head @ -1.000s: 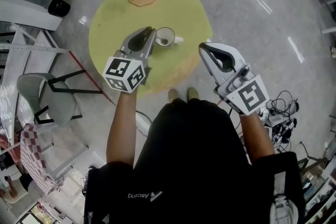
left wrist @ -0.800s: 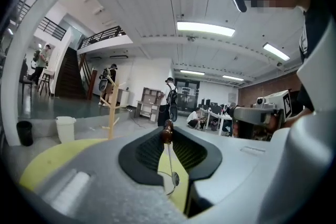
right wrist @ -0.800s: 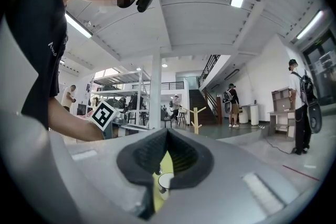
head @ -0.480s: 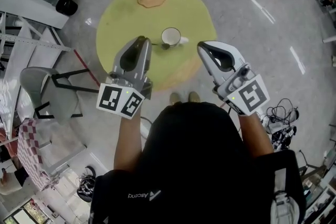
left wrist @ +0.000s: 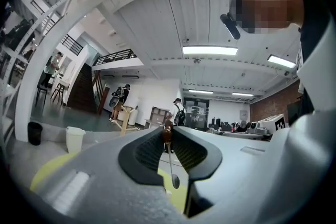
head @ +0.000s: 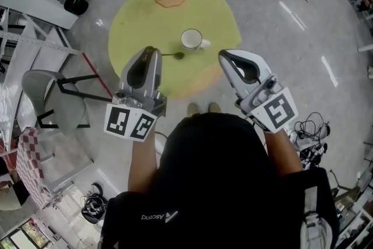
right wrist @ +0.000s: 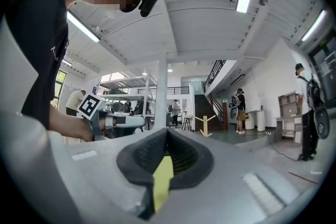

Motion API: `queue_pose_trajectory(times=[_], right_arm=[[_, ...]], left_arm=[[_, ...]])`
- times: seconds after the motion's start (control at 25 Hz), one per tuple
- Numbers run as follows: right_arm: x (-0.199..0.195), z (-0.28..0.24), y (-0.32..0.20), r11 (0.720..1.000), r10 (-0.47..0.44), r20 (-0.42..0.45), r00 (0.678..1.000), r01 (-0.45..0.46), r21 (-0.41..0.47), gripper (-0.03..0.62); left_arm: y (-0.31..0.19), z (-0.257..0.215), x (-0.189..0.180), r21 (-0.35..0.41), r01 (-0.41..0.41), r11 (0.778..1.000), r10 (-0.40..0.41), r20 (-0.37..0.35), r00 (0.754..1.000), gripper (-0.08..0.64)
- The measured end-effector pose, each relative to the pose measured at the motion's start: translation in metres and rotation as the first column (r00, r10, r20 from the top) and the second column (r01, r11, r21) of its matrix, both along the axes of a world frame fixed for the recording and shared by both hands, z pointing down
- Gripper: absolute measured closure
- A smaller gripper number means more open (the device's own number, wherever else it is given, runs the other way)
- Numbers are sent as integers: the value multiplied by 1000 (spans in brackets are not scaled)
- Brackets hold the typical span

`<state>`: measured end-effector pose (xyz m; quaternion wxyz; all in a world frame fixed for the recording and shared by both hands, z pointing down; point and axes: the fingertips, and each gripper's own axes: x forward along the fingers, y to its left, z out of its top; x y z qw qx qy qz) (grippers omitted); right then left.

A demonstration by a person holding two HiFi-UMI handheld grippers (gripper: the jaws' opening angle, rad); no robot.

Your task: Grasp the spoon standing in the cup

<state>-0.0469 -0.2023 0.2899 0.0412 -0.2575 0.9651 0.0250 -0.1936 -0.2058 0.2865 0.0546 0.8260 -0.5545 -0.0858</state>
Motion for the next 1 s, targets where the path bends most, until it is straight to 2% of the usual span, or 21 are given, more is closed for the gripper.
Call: queue_pose_trajectory(times=[0.28, 0.6, 0.8, 1.0], right_arm=[[1, 5, 0, 999, 6, -8, 1000, -6, -38, 589], [-3, 2, 3, 1000, -22, 4, 1000, 22, -8, 589], [-2, 6, 3, 999, -6, -12, 1000, 5, -45, 589], [-2, 8, 6, 999, -12, -16, 1000, 11, -42, 589]], left_arm=[[1, -1, 2, 1, 6, 1000, -6, 4, 1000, 502], [3, -3, 0, -1, 9, 1000, -9, 6, 1000, 502], [3, -3, 2, -1, 3, 1000, -3, 7, 1000, 502], [4, -1, 4, -3, 0, 1000, 0, 5, 1000, 502]])
